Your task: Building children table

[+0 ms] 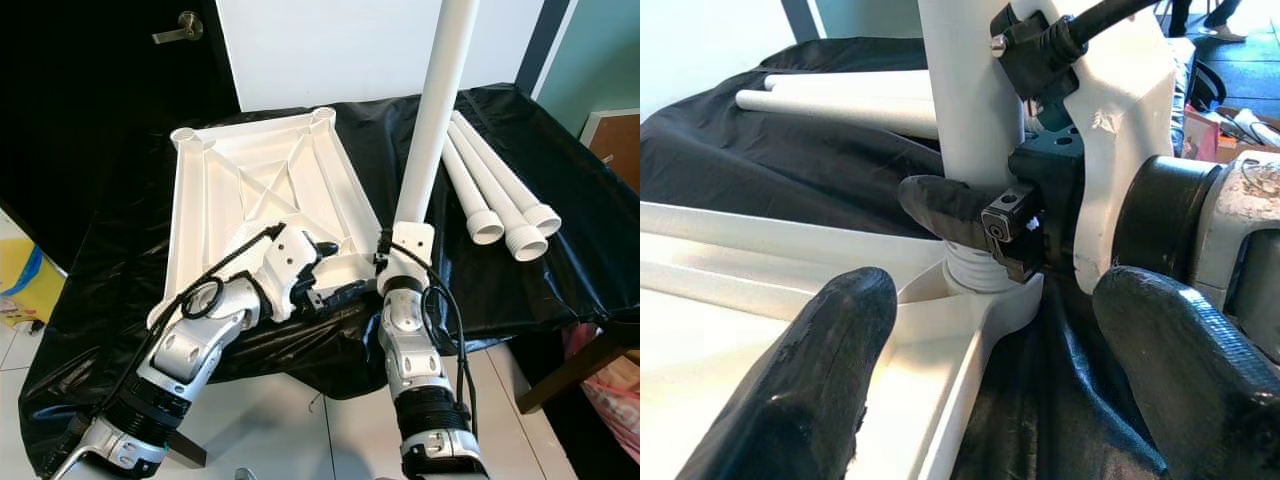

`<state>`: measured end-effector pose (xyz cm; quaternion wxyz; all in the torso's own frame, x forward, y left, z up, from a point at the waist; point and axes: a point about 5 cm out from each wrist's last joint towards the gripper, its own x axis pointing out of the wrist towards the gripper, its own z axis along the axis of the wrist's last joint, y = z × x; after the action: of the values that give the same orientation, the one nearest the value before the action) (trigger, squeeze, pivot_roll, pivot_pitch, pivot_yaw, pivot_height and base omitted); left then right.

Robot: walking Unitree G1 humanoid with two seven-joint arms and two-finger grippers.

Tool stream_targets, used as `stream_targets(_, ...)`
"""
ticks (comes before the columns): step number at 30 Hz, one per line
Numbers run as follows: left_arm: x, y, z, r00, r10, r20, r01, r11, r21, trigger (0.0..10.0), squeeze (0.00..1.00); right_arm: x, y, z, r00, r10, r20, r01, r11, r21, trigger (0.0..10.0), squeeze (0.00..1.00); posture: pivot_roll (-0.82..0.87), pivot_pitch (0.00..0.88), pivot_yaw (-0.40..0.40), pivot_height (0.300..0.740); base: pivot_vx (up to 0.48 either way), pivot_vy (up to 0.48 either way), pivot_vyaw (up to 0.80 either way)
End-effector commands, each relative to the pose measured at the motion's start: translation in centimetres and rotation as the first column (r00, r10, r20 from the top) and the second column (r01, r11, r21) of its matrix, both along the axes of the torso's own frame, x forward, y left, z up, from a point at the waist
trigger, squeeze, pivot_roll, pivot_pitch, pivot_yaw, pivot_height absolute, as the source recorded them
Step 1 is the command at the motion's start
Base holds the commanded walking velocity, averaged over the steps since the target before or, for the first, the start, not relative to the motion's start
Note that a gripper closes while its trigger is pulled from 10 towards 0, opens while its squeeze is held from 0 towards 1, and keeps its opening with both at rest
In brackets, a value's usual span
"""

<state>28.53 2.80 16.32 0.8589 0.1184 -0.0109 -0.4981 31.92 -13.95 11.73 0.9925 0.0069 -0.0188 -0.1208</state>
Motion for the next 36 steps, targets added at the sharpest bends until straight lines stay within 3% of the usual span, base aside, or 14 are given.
stream_targets(1, -0.3, -0.1, -0.4, 1.0, -0.03, -0.011, 0.03, 0.999, 0.011, 10.0, 0.0, -0.8, -0.7, -2.1, 0.994, -0.05, -0.1, 0.051, 0.999, 0.012, 10.0, 0.0, -0.17, 0.0, 0.039, 0.74, 0.0, 0.0, 0.0)
stream_targets(7, -0.3, -0.1, -0.4, 0.999, -0.03, -0.011, 0.03, 0.999, 0.01, 10.0, 0.0, -0.8, -0.6, -1.9, 0.995, -0.047, -0.092, 0.048, 0.999, 0.008, 10.0, 0.0, -0.17, 0.0, 0.038, 0.74, 0.0, 0.0, 0.0)
stream_targets(8, -0.3, -0.1, -0.4, 1.0, -0.029, -0.011, 0.03, 1.0, 0.01, 10.0, 0.0, -0.8, -0.7, -1.8, 0.995, -0.045, -0.086, 0.046, 0.999, 0.006, 10.0, 1.0, -0.17, 0.0, 0.037, 0.74, 0.0, 0.0, 0.0)
stream_targets(17, -0.3, -0.1, -0.4, 1.0, -0.029, -0.01, 0.029, 1.0, 0.012, 10.0, 0.0, -1.1, -1.6, -1.0, 0.999, 0.023, -0.028, -0.024, 0.999, -0.026, 10.0, 1.0, -0.18, 0.0, 0.042, 0.74, 0.0, 0.0, 0.0)
stream_targets(25, -0.2, -0.1, -0.3, 0.999, -0.033, -0.009, 0.033, 0.999, 0.012, 10.0, 0.0, -1.0, -2.1, -0.7, 0.985, 0.17, 0.006, -0.169, 0.985, -0.034, 10.0, 1.0, -0.19, 0.0, 0.047, 0.74, 0.0, 0.0, 0.0)
stream_targets(26, -0.2, -0.1, -0.3, 0.999, -0.033, -0.009, 0.033, 0.999, 0.012, 10.0, 0.0, -0.9, -2.0, -0.7, 0.977, 0.211, 0.01, -0.21, 0.977, -0.034, 10.0, 0.0, -0.19, 0.0, 0.05, 0.74, 0.0, 0.0, 0.0)
stream_targets(33, -0.1, -0.1, -0.2, 1.0, -0.028, -0.008, 0.029, 1.0, 0.009, 10.0, 0.0, -0.8, -2.4, -0.6, 0.945, 0.327, 0.014, -0.326, 0.944, -0.059, 10.0, 0.0, -0.18, 0.0, 0.052, 0.74, 0.0, 0.0, 0.0)
stream_targets(35, 0.0, -0.1, -0.2, 1.0, -0.027, -0.008, 0.027, 1.0, 0.009, 10.0, 0.0, -0.7, -2.7, -0.7, 0.927, 0.376, 0.004, -0.375, 0.925, -0.068, 10.0, 0.0, -0.18, 0.0, 0.054, 0.74, 0.0, 0.0, 0.0)
stream_targets(36, 0.0, 0.0, -0.1, 1.0, -0.025, -0.008, 0.025, 1.0, 0.009, 10.0, 0.0, -0.5, -3.0, -0.6, 0.888, 0.46, 0.002, -0.458, 0.885, -0.084, 10.0, 0.0, -0.19, 0.0, 0.058, 0.74, 0.0, 0.0, 0.0)
